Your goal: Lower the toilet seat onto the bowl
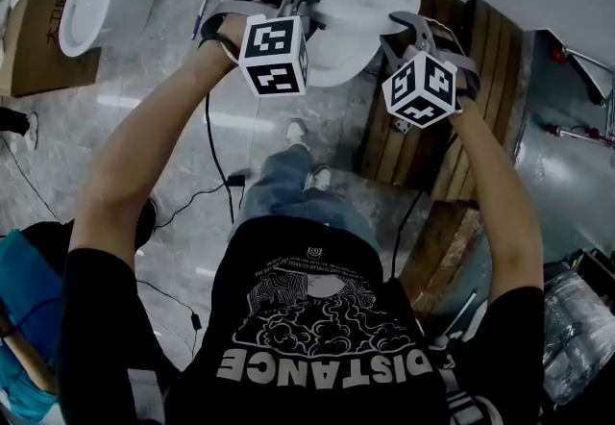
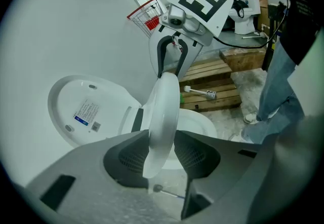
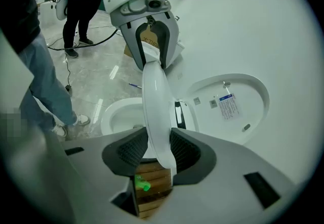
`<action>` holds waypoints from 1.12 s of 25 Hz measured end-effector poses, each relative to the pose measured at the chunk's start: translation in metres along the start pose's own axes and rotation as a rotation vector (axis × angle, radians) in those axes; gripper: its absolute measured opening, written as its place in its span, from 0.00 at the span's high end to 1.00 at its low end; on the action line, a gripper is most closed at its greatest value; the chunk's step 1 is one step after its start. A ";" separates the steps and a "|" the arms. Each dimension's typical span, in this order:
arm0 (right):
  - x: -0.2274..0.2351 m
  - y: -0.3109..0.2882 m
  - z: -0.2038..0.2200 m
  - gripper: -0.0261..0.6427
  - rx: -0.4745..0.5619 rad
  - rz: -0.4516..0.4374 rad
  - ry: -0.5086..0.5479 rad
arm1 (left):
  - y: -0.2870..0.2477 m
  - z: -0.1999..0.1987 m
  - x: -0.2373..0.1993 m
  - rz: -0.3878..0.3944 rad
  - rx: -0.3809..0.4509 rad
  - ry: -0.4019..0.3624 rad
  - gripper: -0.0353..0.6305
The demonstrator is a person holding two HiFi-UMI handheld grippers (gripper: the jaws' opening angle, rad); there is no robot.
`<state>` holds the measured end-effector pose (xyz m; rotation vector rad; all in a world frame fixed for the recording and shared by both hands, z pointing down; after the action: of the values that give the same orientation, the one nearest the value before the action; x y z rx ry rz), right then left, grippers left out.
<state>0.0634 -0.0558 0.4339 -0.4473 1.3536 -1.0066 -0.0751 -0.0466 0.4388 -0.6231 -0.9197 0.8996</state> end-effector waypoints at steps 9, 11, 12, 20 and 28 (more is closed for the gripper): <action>-0.046 -0.019 0.005 0.72 0.028 -0.024 0.053 | -0.020 0.020 0.044 -0.030 -0.025 -0.020 0.71; -0.056 -0.025 0.005 0.71 0.025 -0.035 0.067 | -0.026 0.026 0.053 -0.026 -0.031 -0.039 0.70; -0.061 -0.028 0.006 0.70 0.024 -0.042 0.073 | -0.028 0.029 0.057 -0.022 -0.035 -0.046 0.70; -0.103 -0.052 0.011 0.67 0.014 -0.075 0.109 | -0.050 0.048 0.095 -0.003 -0.055 -0.024 0.69; -0.142 -0.080 0.017 0.65 0.007 -0.105 0.151 | -0.078 0.072 0.128 -0.021 -0.101 -0.092 0.69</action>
<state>0.0659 0.0106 0.5838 -0.4475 1.4731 -1.1499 -0.0687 0.0314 0.5861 -0.6614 -1.0581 0.8725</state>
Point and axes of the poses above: the fingertips, and each gripper's own axes: y backward along the fingers, x to its right, z out of its underside, the point moved 6 cm from there along y, backward along the fingers, and after that the axes turned 9 degrees about y, right-handed, at the moved point
